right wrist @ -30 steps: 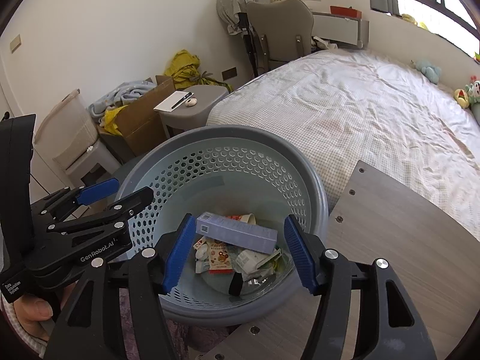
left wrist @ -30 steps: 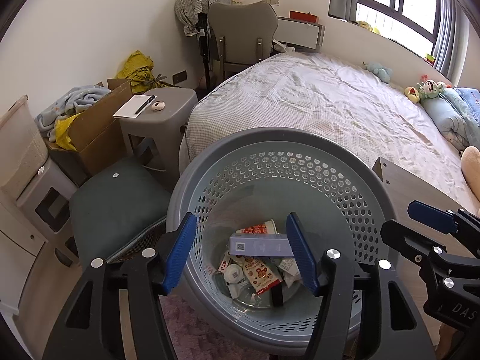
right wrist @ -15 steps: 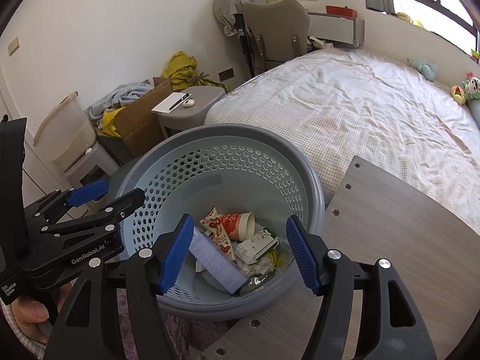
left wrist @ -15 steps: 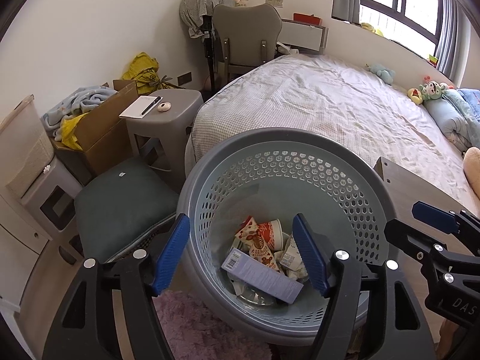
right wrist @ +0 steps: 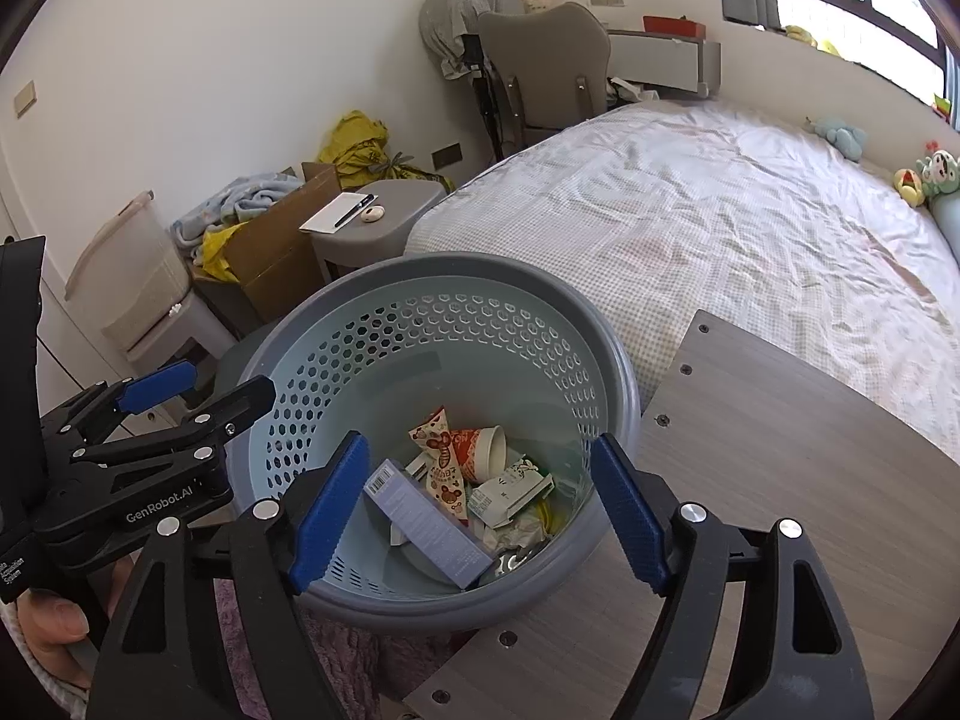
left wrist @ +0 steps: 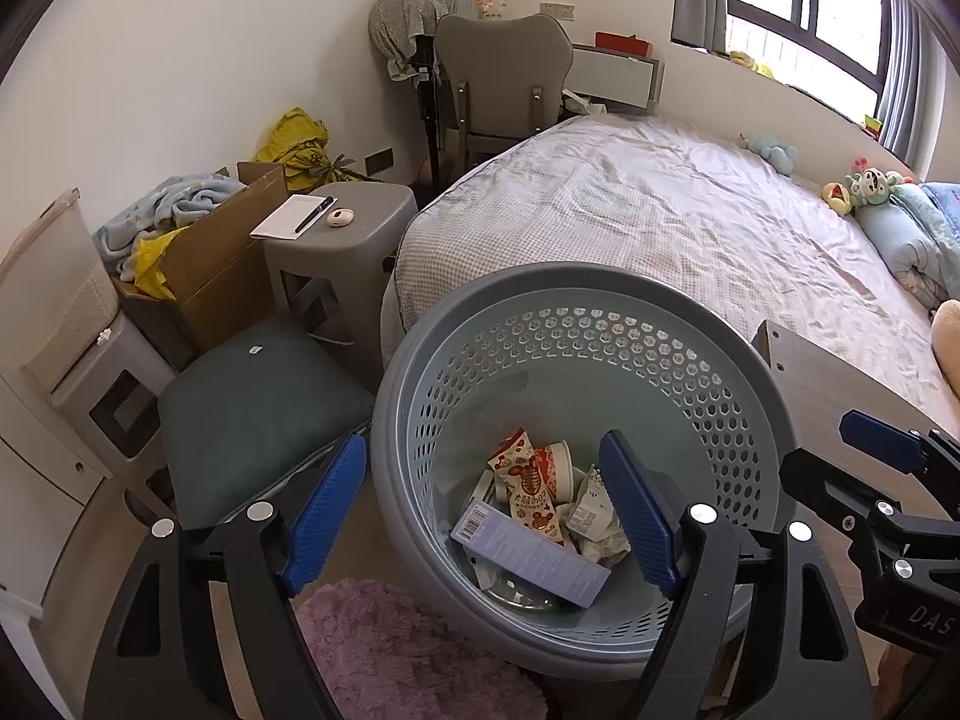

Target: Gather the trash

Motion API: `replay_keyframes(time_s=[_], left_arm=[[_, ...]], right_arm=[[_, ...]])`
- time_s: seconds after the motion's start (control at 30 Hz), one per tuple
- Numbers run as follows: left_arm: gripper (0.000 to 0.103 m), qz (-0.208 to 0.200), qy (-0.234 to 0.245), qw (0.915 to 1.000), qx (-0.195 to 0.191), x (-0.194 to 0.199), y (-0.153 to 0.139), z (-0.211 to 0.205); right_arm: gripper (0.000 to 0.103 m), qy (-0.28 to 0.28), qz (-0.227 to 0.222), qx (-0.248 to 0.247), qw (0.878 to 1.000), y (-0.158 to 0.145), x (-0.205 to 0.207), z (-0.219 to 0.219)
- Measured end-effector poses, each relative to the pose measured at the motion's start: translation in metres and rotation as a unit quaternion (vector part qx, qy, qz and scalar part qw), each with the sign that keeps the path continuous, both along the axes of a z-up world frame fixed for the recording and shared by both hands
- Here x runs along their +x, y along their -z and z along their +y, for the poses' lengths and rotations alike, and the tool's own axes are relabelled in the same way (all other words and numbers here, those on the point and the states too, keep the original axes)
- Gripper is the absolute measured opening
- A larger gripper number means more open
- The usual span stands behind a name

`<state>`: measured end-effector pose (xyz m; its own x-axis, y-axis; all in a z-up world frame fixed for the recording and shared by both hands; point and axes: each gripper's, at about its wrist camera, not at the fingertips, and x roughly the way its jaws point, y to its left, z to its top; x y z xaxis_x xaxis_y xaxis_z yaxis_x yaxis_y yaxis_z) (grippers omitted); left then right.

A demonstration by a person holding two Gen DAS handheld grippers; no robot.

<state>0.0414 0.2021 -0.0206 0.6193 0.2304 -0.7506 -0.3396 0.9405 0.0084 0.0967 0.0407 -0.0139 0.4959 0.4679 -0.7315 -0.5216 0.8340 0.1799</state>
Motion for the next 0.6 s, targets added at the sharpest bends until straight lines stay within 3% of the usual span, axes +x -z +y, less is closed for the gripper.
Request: replay_keyframes(time_s=[0.6], left_arm=[[0.081,0.002,-0.005,1.0,0.003,-0.002,0.0003,0.0011]], right_arm=[[0.086,0.009,-0.002,0.005,1.0,-0.0016,-0.0011,-0.0039]])
